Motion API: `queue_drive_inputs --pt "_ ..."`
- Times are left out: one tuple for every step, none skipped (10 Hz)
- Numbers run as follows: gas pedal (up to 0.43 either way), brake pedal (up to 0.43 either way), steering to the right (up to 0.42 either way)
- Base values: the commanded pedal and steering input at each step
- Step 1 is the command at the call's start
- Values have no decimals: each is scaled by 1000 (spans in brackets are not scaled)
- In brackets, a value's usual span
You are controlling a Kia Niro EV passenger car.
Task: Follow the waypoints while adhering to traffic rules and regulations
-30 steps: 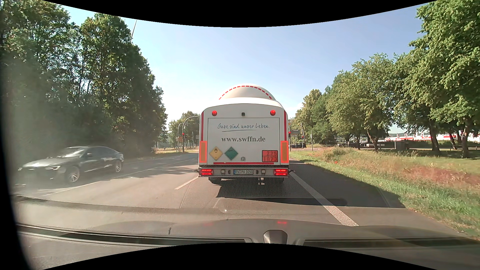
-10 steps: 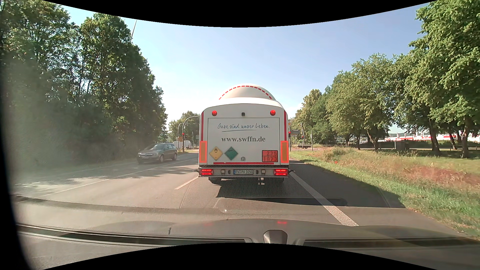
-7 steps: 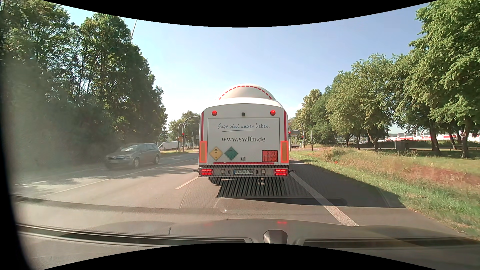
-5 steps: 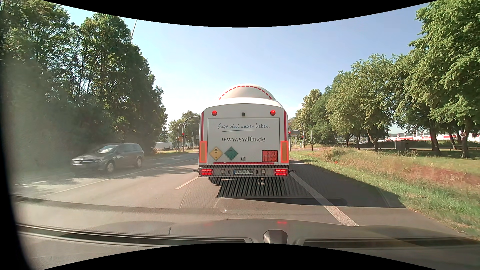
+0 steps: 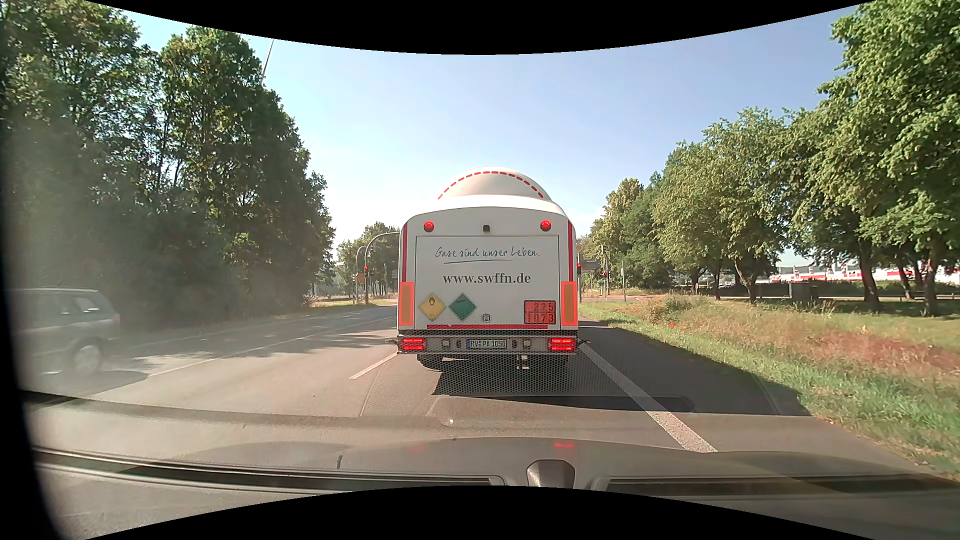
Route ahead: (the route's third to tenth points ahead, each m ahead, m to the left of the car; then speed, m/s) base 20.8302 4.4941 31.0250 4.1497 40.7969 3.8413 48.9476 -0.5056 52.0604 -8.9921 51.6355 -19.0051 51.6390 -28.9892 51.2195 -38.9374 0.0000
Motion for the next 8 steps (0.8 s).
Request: queue_drive_inputs --pt "0 6 5" --pt "0 6 4" --pt "0 6 5" --pt "0 6 4" --pt "0 6 4" --pt "0 6 5" --pt "0 6 5" --pt "0 6 4"
